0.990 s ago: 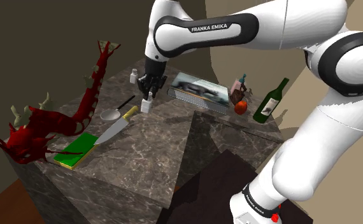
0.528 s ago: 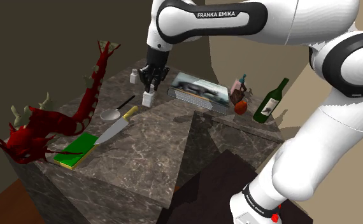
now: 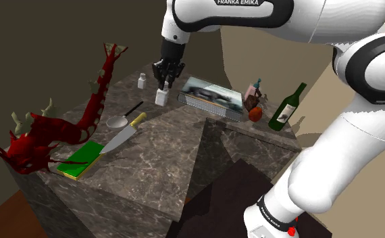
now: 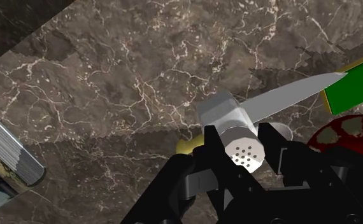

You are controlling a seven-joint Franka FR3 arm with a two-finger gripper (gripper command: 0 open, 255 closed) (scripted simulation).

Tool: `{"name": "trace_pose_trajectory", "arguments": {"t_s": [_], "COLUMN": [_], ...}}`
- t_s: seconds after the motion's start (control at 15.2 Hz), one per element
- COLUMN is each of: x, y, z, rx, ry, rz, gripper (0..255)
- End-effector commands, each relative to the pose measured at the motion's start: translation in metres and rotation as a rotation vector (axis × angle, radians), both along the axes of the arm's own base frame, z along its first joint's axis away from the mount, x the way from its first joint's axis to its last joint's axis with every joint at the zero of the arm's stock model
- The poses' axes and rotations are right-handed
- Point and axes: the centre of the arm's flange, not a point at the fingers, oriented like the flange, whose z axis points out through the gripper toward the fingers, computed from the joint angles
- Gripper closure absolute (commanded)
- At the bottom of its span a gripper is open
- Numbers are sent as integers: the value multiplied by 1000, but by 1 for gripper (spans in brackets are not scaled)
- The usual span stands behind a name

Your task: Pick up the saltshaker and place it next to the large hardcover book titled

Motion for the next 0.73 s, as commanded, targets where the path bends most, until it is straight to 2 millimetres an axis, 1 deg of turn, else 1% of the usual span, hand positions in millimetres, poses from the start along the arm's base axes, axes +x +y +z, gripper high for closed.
{"name": "trace_pose_trajectory", "arguments": {"t_s": [0.0, 0.66], "x": [-4, -24], "y": [-23, -153], "z": [-1, -1], "rx": [0, 0], "ry": [0, 0], "rz": [0, 0], "gripper": [255, 255]}}
